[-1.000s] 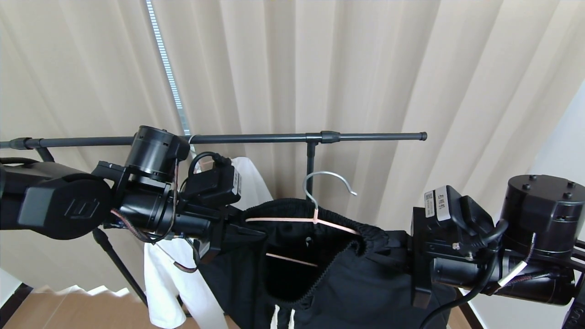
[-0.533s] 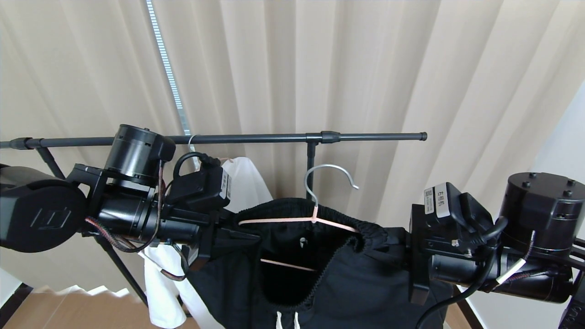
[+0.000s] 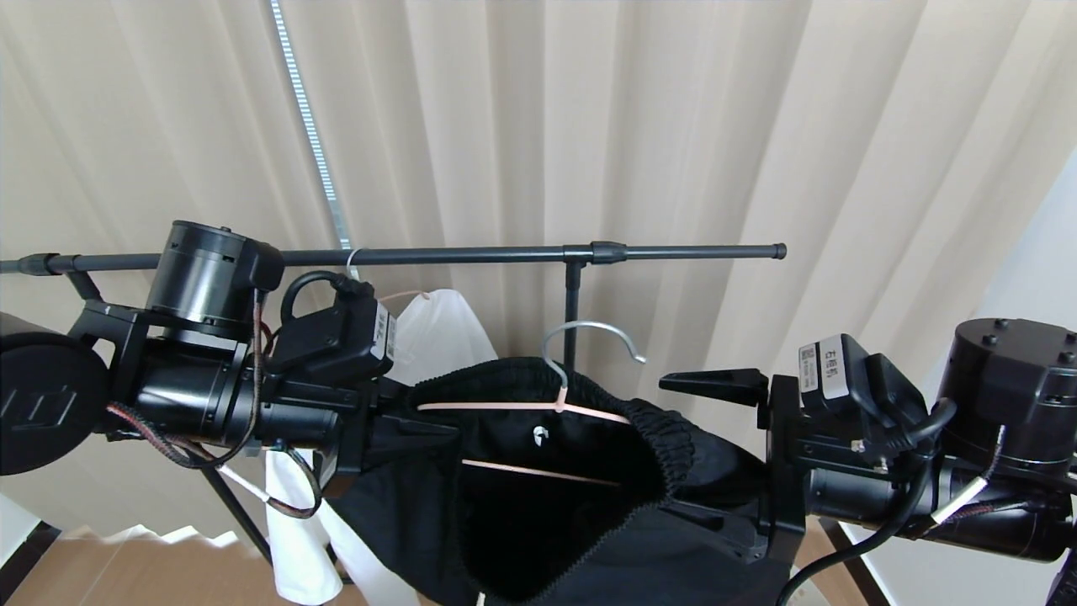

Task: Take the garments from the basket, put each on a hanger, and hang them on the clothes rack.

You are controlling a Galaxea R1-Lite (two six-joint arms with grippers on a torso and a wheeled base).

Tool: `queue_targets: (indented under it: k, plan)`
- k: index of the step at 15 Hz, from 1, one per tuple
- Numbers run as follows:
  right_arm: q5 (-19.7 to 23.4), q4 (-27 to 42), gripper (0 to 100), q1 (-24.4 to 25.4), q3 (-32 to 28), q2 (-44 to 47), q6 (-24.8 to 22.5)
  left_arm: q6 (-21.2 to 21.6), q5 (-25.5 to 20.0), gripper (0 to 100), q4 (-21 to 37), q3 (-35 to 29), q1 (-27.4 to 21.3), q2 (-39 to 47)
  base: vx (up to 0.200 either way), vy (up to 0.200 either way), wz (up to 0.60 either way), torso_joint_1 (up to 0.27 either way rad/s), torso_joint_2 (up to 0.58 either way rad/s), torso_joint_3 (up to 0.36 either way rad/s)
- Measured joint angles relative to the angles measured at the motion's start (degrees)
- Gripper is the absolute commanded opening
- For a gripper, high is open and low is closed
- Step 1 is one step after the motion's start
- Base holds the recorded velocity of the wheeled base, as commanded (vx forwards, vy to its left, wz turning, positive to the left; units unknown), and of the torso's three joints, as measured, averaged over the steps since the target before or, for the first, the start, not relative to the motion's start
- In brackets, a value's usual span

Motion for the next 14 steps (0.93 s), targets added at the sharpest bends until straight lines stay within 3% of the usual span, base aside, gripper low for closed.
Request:
queue_targets:
  k: [8, 14]
  plan:
    - [0.1, 0.3, 100, -2.6, 0.1, 0.9, -4.2, -1.2, -0.2, 0, 0.0, 3.6, 4.6, -3.7, 0.0, 0.0, 0.0, 0.0, 0.0, 0.0]
    - [0.1, 0.4, 100, -3.2, 0.4, 2.6, -7.2, -4.5, -0.2, 0, 0.0, 6.0, 6.9, -7.8, 0.0, 0.0, 0.0, 0.0, 0.0, 0.0]
